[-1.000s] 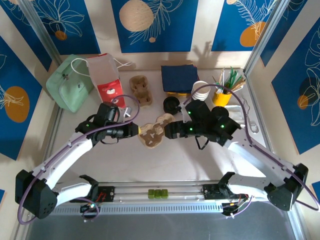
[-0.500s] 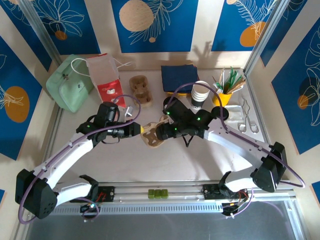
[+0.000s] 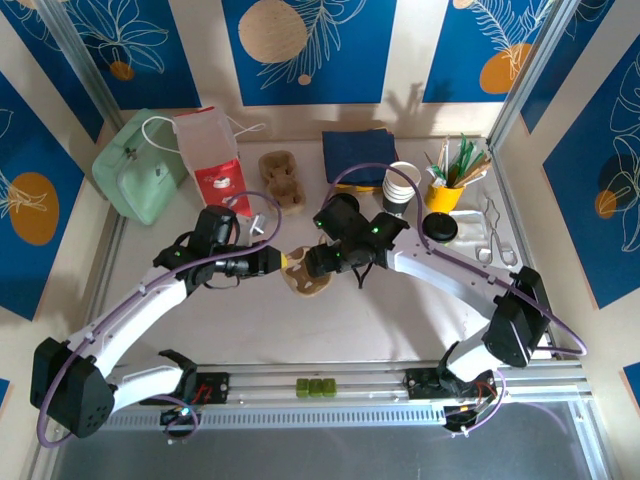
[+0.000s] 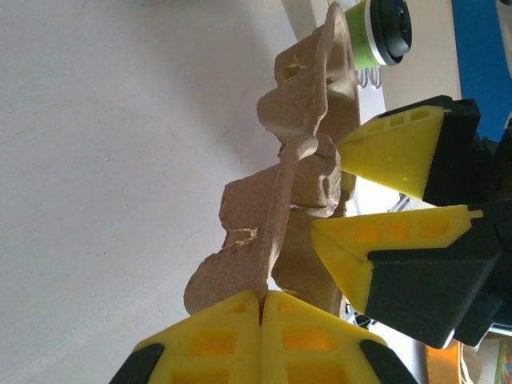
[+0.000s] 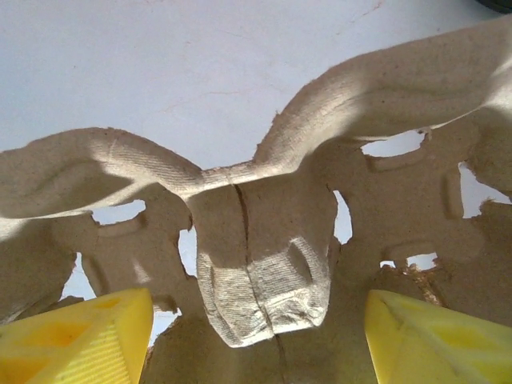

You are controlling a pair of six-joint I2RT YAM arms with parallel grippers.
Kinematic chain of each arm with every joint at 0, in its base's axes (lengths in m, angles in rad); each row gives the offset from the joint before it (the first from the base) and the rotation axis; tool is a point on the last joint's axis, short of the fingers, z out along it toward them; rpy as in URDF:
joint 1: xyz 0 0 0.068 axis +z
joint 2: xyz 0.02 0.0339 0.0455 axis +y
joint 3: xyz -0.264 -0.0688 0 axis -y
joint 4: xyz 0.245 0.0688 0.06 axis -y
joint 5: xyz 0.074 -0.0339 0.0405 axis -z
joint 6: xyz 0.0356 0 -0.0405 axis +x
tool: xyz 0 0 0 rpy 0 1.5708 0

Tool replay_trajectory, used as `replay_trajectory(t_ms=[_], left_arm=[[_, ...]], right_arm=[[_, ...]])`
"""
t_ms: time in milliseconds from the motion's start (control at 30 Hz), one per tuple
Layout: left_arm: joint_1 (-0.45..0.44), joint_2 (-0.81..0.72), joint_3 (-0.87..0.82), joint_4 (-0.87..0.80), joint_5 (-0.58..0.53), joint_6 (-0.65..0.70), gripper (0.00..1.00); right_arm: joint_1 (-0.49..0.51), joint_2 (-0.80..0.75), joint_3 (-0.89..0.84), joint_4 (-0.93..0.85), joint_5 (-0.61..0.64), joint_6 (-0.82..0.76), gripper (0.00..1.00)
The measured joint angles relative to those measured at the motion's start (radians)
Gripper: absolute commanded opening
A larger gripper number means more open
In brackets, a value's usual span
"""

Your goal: Pack the takeout coffee

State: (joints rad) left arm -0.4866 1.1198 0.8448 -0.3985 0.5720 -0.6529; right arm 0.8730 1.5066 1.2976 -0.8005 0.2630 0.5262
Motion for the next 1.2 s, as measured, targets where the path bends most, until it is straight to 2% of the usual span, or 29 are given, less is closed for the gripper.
replay_trajectory(t_ms=[433,533,1200], left_arm=[[0.0,0.0,0.0,0.0,0.0,0.0,0.0],[0.0,0.0,0.0,0.0,0.0,0.0,0.0],[-0.003,0.0,0.0,-0.001,0.0,-0.003,0.0]], right_arm=[[0.002,0.021,0.006,0.007,0.026,-0.033,0.63],[0.002,0.022,0.006,0.012,0.023,-0.037,0.56],[-0.011,0.047,0.003,0.021,0.019,-0.068,0.59]])
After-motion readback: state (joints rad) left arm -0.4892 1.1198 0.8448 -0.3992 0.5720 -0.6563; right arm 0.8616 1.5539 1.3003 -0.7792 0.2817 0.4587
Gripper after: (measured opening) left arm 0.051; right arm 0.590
